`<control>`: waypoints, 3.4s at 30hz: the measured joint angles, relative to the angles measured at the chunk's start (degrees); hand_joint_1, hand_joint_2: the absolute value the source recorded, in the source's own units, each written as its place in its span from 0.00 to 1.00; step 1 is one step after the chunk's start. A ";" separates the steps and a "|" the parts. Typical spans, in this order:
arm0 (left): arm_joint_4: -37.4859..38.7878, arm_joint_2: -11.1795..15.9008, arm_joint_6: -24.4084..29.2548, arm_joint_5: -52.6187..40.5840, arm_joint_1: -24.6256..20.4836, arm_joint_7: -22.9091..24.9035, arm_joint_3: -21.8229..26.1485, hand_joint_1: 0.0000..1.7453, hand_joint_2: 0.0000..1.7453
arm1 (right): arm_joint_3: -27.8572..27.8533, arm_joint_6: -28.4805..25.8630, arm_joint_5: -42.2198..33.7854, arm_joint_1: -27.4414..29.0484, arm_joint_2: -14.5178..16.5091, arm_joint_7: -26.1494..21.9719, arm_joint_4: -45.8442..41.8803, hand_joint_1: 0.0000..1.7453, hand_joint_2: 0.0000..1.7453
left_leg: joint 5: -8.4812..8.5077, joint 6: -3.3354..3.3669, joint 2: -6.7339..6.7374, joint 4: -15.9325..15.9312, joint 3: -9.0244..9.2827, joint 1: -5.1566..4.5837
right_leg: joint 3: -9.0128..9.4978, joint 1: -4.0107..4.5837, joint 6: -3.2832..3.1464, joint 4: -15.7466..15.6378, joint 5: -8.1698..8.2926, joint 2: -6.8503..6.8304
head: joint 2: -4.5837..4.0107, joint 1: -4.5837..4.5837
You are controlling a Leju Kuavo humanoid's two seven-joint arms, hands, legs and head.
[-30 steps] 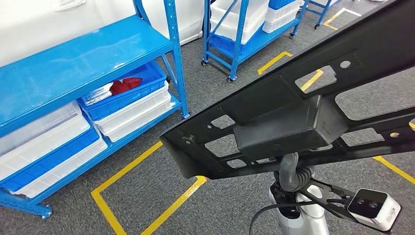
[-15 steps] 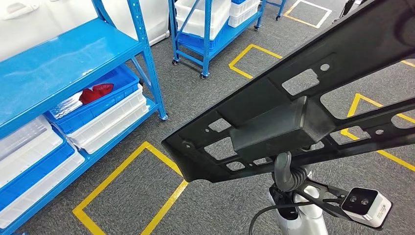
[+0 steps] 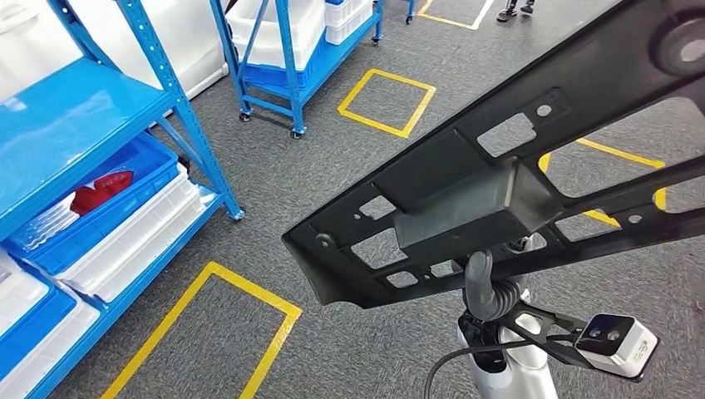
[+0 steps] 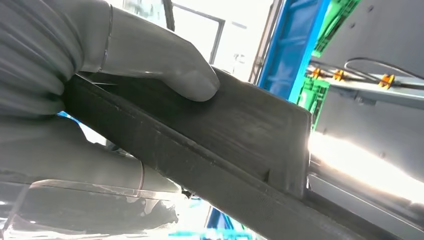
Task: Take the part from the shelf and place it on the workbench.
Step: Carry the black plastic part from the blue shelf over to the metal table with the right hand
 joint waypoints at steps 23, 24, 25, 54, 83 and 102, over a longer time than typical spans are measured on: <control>0.00 -0.19 -1.61 -0.95 -0.43 -0.62 -0.44 0.00 1.00 | -0.22 -1.09 0.16 -0.68 -1.10 0.00 1.64 1.00 1.00 | -3.01 0.59 4.95 -0.91 1.91 -0.65 | -0.27 0.45 -0.81 -0.93 0.51 -5.96 | 0.00 0.00; 0.00 -0.18 -1.74 -1.05 -0.33 -0.67 -0.49 0.00 1.00 | -0.23 -1.16 0.16 -0.75 -1.16 0.00 1.76 1.00 1.00 | -4.77 0.45 3.46 2.89 0.07 -0.60 | -0.21 0.53 -1.00 -1.00 0.52 -5.27 | 0.00 0.00; 0.00 -0.17 -1.87 -1.15 -0.21 -0.68 -0.53 0.00 1.00 | -0.23 -1.20 0.18 -0.75 -1.19 0.00 1.89 1.00 1.00 | -6.28 0.34 2.82 6.86 -2.01 -0.57 | -0.22 0.61 -1.10 -0.95 0.49 -4.54 | 0.00 0.00; 0.00 0.09 -2.25 -0.68 -0.58 -0.83 -1.39 0.00 1.00 | 0.08 -0.10 -0.25 -2.63 -2.68 0.00 3.33 1.00 1.00 | -3.06 0.02 4.87 -0.56 1.70 -0.41 | -0.34 -0.07 -0.25 -0.74 0.33 -5.81 | 0.00 0.02; -0.01 0.67 -0.40 0.54 -0.62 0.27 -0.92 0.00 1.00 | 2.34 -0.74 -0.62 -3.21 -2.79 -0.01 3.38 1.00 1.00 | -0.67 0.89 7.12 -4.39 3.15 -0.86 | -0.35 0.55 0.06 -0.74 0.17 -6.69 | 0.00 0.02; -0.02 1.20 -1.20 -0.10 -0.28 -0.19 -0.84 0.00 1.00 | 1.39 0.02 -0.66 -1.95 -2.79 -0.02 3.17 1.00 1.00 | 2.01 2.97 2.83 -5.23 1.35 -0.24 | -7.89 -0.18 2.89 14.10 -6.80 -4.56 | 0.00 0.02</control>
